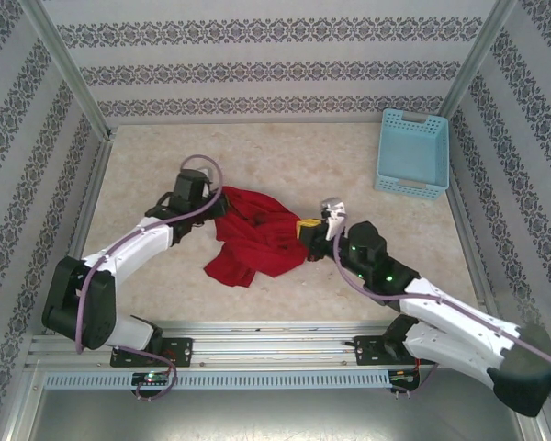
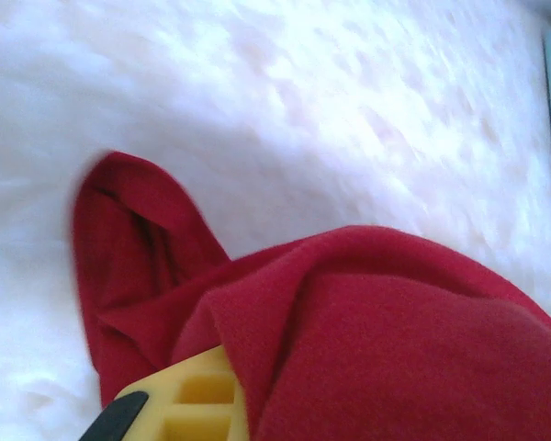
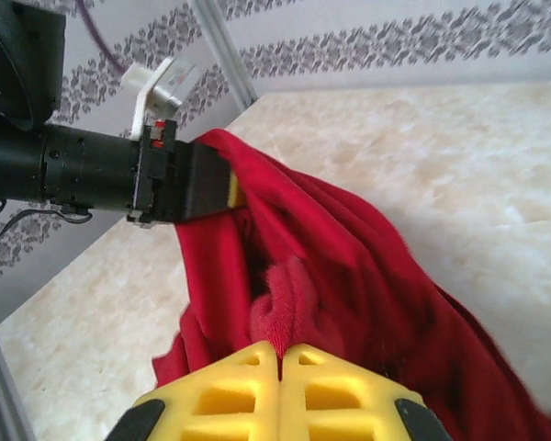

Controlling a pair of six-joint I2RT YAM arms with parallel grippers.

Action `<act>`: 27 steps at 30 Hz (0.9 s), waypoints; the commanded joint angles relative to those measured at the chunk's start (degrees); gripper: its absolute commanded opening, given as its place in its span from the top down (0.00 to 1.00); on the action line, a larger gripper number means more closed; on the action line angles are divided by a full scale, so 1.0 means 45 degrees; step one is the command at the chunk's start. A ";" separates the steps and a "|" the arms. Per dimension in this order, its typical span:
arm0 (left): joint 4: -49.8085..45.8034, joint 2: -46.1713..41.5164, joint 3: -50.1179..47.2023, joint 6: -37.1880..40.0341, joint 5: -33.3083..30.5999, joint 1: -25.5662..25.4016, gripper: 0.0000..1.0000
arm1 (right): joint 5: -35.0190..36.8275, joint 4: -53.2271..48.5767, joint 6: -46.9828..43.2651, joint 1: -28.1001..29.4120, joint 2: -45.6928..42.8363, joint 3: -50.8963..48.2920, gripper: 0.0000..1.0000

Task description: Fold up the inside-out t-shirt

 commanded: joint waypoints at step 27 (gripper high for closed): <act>0.1142 -0.1334 -0.1527 -0.1034 0.2714 -0.1304 1.00 | 0.1947 -0.6624 -0.1049 0.0383 0.7724 0.6035 0.20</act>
